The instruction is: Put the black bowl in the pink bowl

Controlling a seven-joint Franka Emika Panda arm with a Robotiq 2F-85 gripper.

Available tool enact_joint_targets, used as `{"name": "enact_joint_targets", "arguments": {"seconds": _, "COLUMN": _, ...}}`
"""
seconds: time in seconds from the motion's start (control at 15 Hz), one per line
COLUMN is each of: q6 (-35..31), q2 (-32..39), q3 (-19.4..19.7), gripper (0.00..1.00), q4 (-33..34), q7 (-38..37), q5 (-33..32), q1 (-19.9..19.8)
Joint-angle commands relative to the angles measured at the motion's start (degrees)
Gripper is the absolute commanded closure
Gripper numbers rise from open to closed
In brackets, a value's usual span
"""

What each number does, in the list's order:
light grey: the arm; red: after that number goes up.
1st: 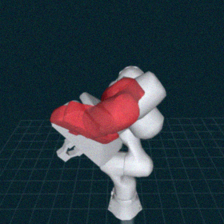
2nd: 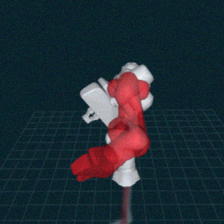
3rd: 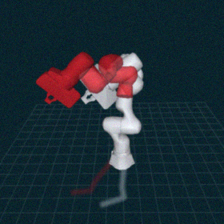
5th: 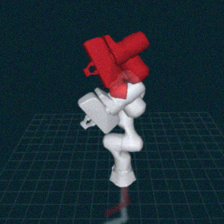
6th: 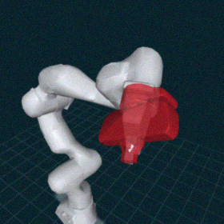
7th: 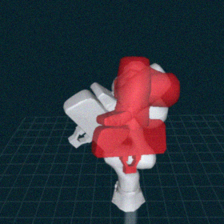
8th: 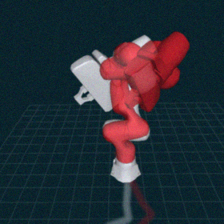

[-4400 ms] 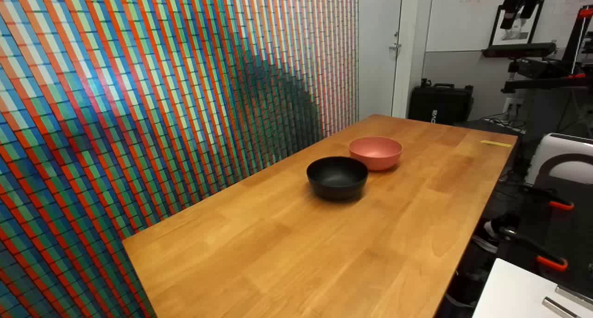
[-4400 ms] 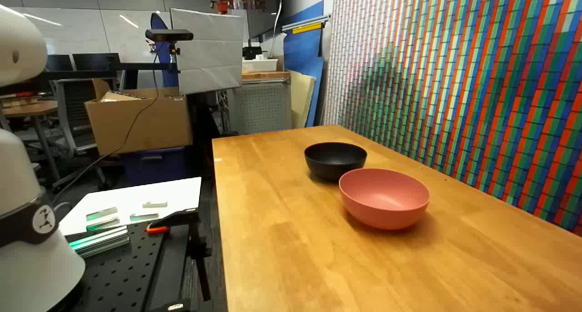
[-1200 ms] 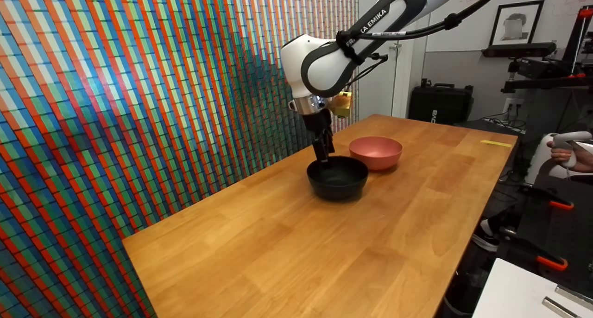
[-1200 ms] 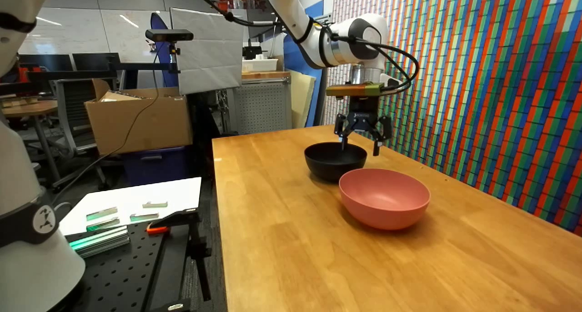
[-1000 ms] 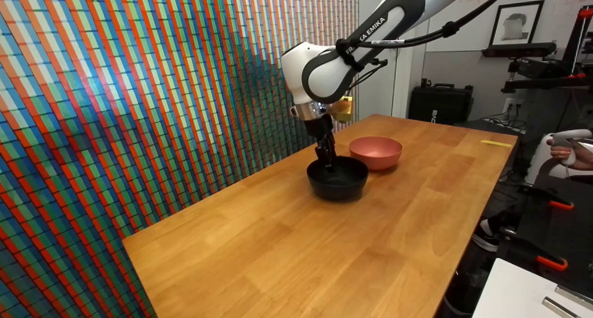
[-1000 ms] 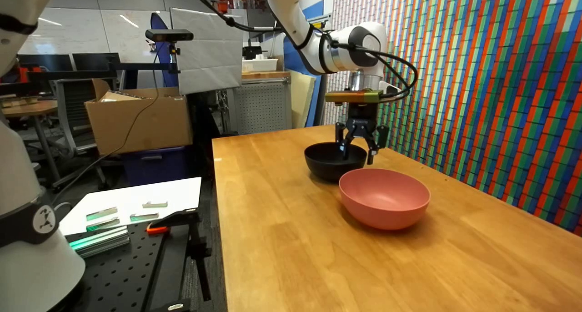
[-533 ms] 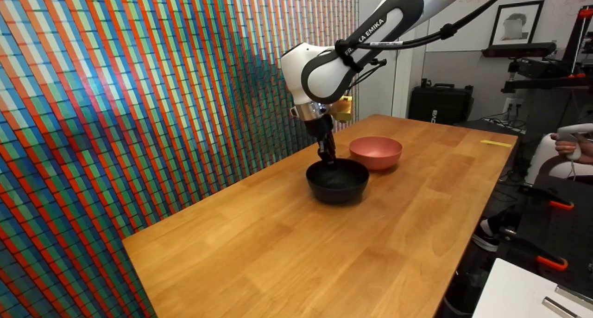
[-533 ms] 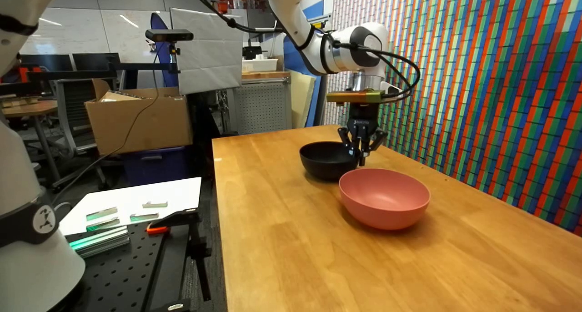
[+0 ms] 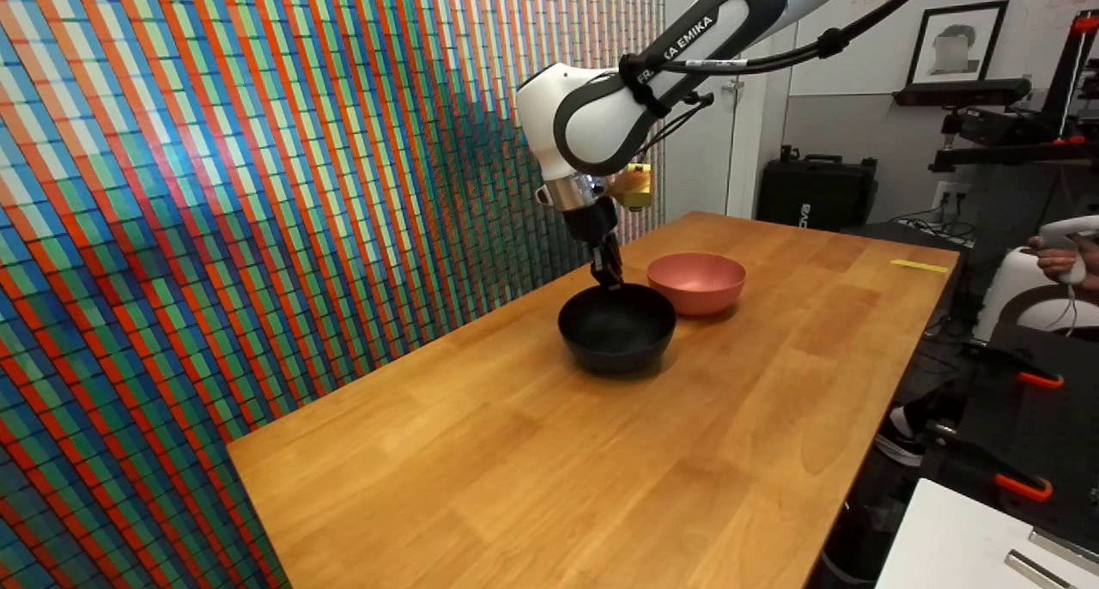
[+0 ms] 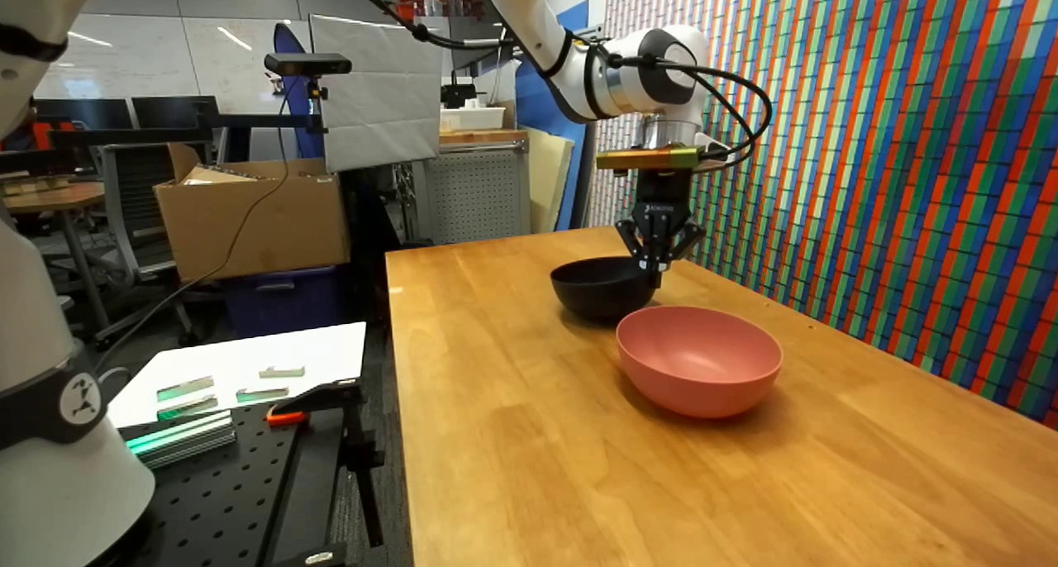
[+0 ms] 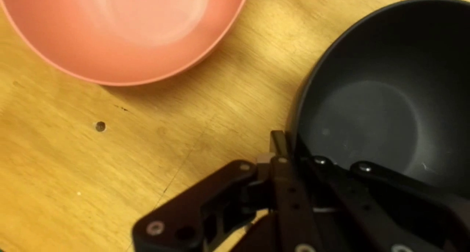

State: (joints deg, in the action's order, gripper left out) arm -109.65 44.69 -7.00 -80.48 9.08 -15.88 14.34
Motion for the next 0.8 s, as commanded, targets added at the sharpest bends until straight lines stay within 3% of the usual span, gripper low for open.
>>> {"name": "enact_joint_targets", "arguments": {"seconds": 0.0, "q6": 2.5, "q2": -0.6, "q3": 0.7, "gripper": 0.98, "q4": 1.3, "q7": 1.5, "q5": -0.6, "q1": 0.2}}
{"name": "enact_joint_targets", "arguments": {"seconds": 0.73, "q6": 4.7, "q2": -5.2, "q3": 1.2, "gripper": 0.99, "q4": 3.8, "q7": 2.5, "q5": 1.0, "q1": -3.2}}
